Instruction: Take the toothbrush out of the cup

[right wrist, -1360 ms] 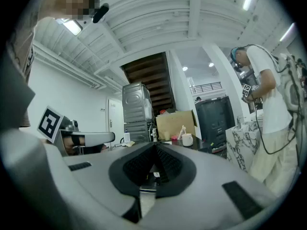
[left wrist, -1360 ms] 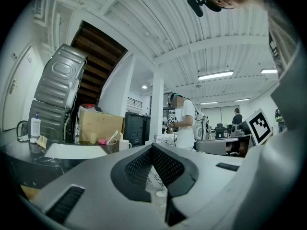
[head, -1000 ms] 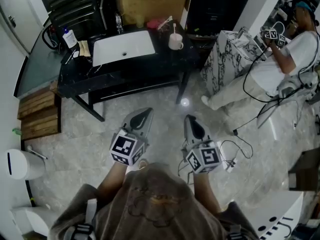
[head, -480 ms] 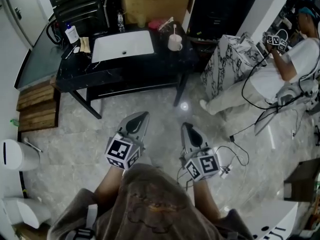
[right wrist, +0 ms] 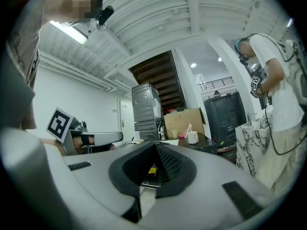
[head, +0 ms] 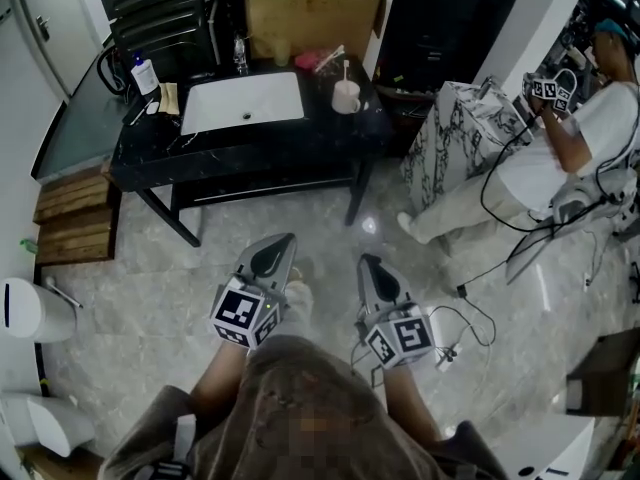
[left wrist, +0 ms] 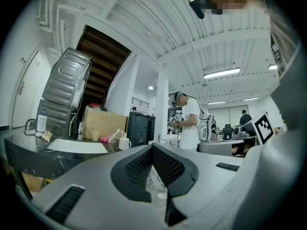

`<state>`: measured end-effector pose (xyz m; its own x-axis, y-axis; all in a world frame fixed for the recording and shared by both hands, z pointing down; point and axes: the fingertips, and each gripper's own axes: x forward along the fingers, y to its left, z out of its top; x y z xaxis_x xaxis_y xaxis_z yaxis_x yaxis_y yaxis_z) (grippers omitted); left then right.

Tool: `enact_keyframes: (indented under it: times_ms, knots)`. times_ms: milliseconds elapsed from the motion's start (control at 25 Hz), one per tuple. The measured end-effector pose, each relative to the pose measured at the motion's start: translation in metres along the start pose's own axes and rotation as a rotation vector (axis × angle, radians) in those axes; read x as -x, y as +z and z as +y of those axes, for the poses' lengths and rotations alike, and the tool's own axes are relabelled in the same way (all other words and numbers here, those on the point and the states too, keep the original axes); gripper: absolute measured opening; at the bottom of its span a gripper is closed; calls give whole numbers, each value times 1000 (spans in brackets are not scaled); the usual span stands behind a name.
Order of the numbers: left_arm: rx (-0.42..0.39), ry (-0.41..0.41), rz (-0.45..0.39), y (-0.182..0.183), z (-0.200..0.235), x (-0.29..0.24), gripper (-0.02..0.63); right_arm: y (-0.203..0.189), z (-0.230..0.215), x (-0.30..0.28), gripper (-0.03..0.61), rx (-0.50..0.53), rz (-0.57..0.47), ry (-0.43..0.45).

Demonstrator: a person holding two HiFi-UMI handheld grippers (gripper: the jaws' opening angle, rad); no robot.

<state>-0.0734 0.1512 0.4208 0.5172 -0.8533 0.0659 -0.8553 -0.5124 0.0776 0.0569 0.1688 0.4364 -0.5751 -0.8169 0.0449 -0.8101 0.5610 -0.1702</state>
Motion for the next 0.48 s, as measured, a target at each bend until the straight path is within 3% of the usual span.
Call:
enact_keyframes:
  times_ms: [480]
  knots:
    - [0, -11, -13, 5, 22, -52, 2, 6, -38, -40, 2, 2, -7, -6]
